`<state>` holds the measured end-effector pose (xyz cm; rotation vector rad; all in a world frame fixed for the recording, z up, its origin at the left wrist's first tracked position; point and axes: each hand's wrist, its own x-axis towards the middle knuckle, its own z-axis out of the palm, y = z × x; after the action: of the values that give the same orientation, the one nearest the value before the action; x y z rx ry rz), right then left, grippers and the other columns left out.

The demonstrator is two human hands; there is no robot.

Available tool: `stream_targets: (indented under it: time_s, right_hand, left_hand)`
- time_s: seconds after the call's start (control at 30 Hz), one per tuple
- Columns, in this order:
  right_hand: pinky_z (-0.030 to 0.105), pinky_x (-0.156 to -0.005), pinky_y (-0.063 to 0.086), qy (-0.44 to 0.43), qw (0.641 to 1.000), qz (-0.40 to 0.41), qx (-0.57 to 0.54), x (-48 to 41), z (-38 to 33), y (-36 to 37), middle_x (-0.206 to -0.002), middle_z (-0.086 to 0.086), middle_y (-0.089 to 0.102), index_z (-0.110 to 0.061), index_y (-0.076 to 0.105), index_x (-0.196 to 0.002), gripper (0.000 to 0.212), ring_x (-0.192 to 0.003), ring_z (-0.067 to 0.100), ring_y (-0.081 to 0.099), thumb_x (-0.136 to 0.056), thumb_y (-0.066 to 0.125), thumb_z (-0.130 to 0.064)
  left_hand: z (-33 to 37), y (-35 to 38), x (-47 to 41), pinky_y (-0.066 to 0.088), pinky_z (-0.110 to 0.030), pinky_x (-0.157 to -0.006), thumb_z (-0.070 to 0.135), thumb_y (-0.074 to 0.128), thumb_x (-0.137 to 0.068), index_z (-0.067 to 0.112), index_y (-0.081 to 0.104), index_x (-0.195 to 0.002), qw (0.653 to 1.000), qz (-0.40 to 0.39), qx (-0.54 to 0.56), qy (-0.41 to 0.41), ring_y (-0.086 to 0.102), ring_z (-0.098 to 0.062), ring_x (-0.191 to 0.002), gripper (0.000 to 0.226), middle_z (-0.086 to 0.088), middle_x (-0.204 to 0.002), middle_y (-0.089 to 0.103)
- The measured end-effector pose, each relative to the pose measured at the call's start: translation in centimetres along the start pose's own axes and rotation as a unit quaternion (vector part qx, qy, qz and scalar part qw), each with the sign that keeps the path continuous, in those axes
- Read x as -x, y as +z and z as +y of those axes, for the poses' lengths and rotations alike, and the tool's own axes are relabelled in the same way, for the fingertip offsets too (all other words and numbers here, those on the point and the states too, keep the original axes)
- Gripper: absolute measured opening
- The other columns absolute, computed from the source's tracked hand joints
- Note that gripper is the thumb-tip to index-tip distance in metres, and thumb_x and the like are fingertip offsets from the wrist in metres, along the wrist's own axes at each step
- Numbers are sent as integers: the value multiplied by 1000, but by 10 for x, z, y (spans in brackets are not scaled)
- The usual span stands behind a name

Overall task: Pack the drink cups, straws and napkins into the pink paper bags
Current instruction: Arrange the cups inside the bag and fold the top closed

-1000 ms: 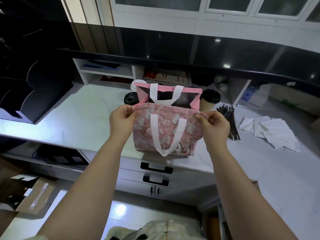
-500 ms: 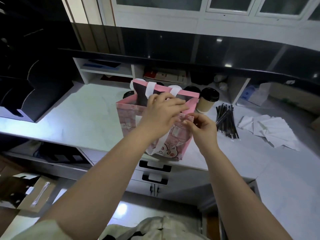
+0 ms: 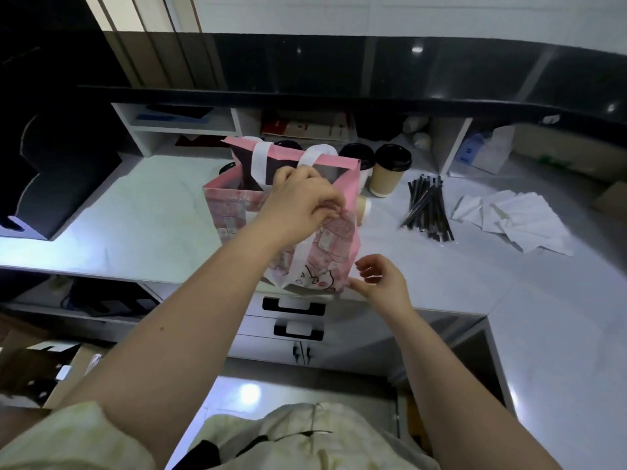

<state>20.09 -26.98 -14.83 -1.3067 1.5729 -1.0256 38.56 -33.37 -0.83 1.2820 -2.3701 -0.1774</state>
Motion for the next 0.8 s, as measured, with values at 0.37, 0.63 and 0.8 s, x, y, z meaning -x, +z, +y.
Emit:
stream_targets:
  time_s: [0.37, 0.63, 0.8]
  right_hand:
    - [40, -113, 34, -39, 998, 3, -55, -5, 28, 50, -154, -5, 30, -41, 18, -147, 111, -139, 14, 35, -63, 88, -29]
    - [46, -96, 52, -11, 998, 10, -58, -10, 45, 71, -135, -10, 52, -43, 31, -140, 83, -121, 15, 54, -70, 73, -30]
    - [41, -83, 56, -29, 999, 22, 20, -9, 48, 66, -112, -13, 66, -37, 49, -130, 54, -100, 10, 63, -81, 67, -24]
  left_hand:
    - [5, 10, 1, 16, -31, -97, 20, 76, -80, 33, 73, -93, 999, -21, 17, 22, 44, -14, -115, 18, 24, -102, 60]
    - [-3, 2, 1, 24, -33, -103, 14, 78, -75, 48, 65, -86, 996, 16, 82, -25, 47, -15, -116, 37, 7, -105, 65]
    - [-11, 2, 3, 42, -52, -96, 30, 72, -71, 52, 66, -84, 994, 6, 106, -16, 50, -15, -112, 27, 9, -102, 68]
